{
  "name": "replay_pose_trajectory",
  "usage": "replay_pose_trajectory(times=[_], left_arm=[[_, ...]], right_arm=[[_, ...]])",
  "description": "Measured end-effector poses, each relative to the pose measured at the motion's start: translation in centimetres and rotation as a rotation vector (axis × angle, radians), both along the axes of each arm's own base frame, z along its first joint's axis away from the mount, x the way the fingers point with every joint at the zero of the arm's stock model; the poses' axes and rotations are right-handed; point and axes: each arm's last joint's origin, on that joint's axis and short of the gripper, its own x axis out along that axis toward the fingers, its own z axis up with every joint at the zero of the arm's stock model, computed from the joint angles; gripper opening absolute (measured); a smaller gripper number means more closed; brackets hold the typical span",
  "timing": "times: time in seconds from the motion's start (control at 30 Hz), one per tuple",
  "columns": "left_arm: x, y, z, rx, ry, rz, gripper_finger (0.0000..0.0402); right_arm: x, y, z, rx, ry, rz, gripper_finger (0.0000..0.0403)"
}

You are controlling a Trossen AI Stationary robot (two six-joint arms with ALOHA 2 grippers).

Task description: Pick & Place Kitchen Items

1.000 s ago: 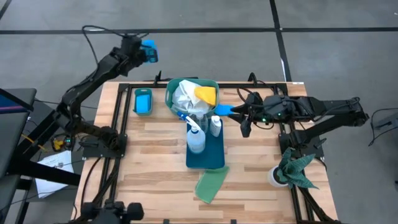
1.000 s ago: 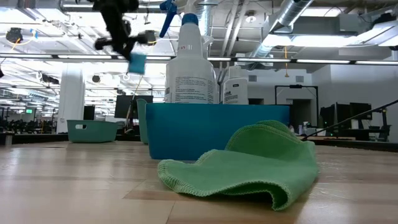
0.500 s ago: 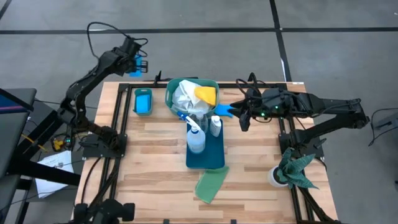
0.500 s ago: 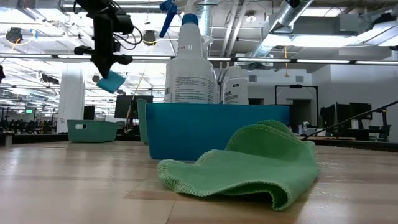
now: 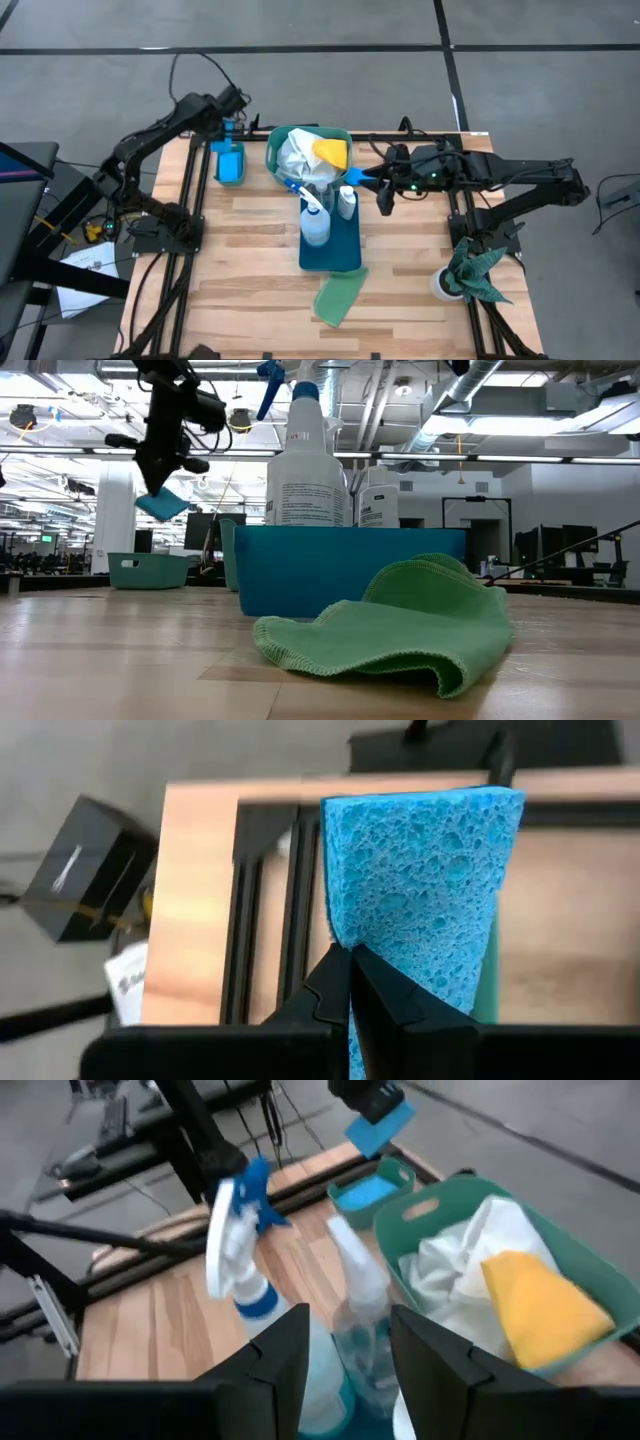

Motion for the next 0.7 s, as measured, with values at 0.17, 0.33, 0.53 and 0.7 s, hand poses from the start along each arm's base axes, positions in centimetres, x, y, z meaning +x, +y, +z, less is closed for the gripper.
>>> replay_pose_trajectory(times=[0.17, 0.33, 0.53, 0.7], left_arm=[[1.0, -1.6, -2.0, -0.027, 0.004, 0.009, 0.0000], [1.1, -1.3, -3.6, -0.004, -0.033, 0.031, 0.0000], [-0.2, -0.7, -4.6, -0.070, -0.030, 0.046, 0.0000], [-0.4, -0.3, -4.6, -0.084, -0.071, 0.020, 0.0000]], right_arm=[[0.3, 0.3, -0.2, 0.000, 0.004, 0.011, 0.0132], [0.3, 0.6, -0.1, 0.008, -0.003, 0.056, 0.0132], [0.3, 0.9, 0.0, 0.036, -0.009, 0.115, 0.0132], [0.3, 0.8, 0.0, 0.037, -0.012, 0.117, 0.0132]])
